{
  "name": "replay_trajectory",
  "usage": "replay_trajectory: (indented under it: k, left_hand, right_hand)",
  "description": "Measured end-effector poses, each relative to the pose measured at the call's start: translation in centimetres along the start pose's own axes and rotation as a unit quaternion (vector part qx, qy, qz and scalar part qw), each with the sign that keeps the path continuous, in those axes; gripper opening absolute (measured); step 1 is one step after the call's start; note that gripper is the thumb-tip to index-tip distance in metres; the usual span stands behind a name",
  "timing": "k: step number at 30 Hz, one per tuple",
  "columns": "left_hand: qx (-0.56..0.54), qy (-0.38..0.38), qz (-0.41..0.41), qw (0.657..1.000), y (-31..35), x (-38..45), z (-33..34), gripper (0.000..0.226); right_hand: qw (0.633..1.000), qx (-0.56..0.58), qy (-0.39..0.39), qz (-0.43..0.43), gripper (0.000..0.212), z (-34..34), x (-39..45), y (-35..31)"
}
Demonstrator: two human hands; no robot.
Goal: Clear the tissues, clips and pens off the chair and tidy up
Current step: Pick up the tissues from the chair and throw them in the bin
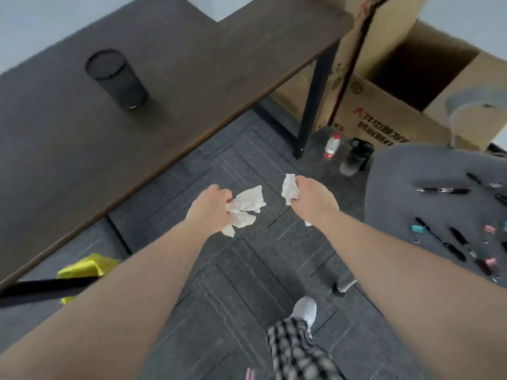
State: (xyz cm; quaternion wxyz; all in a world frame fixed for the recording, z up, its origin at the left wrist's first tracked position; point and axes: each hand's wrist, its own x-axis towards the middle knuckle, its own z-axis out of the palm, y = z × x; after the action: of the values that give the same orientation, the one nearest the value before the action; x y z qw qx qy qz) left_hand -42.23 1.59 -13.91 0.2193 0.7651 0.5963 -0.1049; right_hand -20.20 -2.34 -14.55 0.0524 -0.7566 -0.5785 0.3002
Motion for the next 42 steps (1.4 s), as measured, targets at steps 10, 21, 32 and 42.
replay_trajectory:
  k: [10,21,32,42]
  left_hand:
    - [-0.098,0.008,-0.180,0.979,-26.3,-24.1,5.6,0.029]
    - [-0.183,0.039,-0.350,0.918,-46.8,-42.9,11.6,0.032]
    - [-0.285,0.036,-0.429,0.856,-59.4,-37.2,14.1,0.035]
    - [-0.370,0.012,-0.420,0.828,-67.7,-27.3,16.9,0.038]
  right_hand:
    - [0.972,-0.115,-0.124,-0.163,0.020,17.5,-11.4,-22.7]
    - [0.901,-0.171,-0.250,-0.311,0.023,36.8,-24.9,-43.6]
    - [0.931,-0.143,-0.277,-0.189,0.029,48.1,-18.0,-53.8]
    - [0.967,-0.081,-0.235,-0.053,0.030,56.1,-10.7,-56.5]
